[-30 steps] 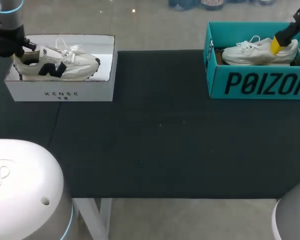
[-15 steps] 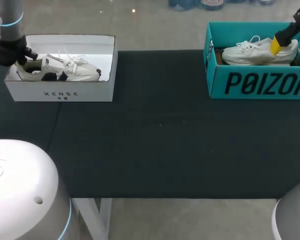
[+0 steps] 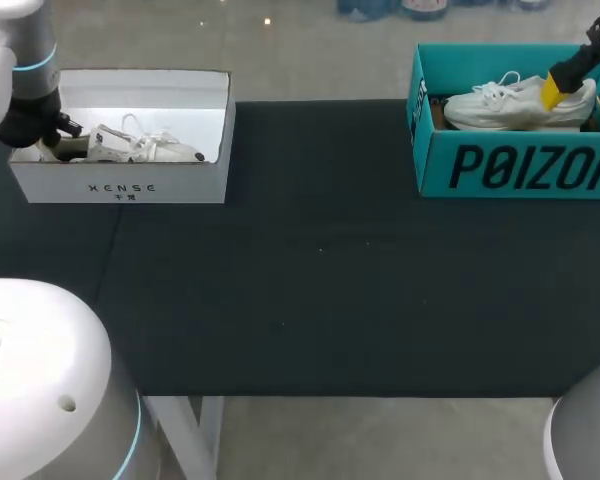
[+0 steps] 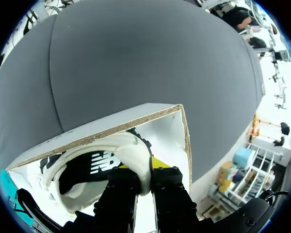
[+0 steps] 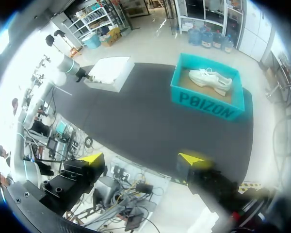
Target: Take the shoe out of the shoebox, open the shoe tongue, remove and reinsert the insole, then place the shoe into the shoebox
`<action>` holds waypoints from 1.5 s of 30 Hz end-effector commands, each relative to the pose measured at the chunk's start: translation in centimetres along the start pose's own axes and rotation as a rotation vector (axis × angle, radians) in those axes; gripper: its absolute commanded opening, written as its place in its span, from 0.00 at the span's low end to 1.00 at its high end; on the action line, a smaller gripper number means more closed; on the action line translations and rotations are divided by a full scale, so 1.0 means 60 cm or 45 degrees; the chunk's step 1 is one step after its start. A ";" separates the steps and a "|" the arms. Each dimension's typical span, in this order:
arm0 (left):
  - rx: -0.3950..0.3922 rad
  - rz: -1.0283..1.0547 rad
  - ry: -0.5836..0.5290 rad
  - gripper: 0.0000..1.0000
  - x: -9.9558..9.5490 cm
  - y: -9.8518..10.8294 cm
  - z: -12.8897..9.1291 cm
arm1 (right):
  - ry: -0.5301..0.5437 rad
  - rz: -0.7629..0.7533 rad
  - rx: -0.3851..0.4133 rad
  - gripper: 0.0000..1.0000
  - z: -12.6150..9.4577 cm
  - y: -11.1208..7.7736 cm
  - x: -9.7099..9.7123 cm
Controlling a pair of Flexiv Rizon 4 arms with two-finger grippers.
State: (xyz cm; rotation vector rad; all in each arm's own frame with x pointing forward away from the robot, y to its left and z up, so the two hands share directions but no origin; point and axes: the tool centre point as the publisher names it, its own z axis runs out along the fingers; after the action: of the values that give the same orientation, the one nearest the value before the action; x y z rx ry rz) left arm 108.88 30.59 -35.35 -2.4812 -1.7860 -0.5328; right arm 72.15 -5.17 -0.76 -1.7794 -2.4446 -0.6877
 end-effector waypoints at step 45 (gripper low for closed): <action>-0.159 -0.298 -0.123 1.00 -0.202 -0.077 -0.334 | -0.001 0.001 0.008 1.00 -0.001 0.004 0.000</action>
State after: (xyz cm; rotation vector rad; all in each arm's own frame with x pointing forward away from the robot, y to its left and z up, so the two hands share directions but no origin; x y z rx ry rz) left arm 96.41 16.46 -21.05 -2.4299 -2.1628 -0.5538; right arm 72.15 -5.18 -0.77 -1.7794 -2.4446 -0.6881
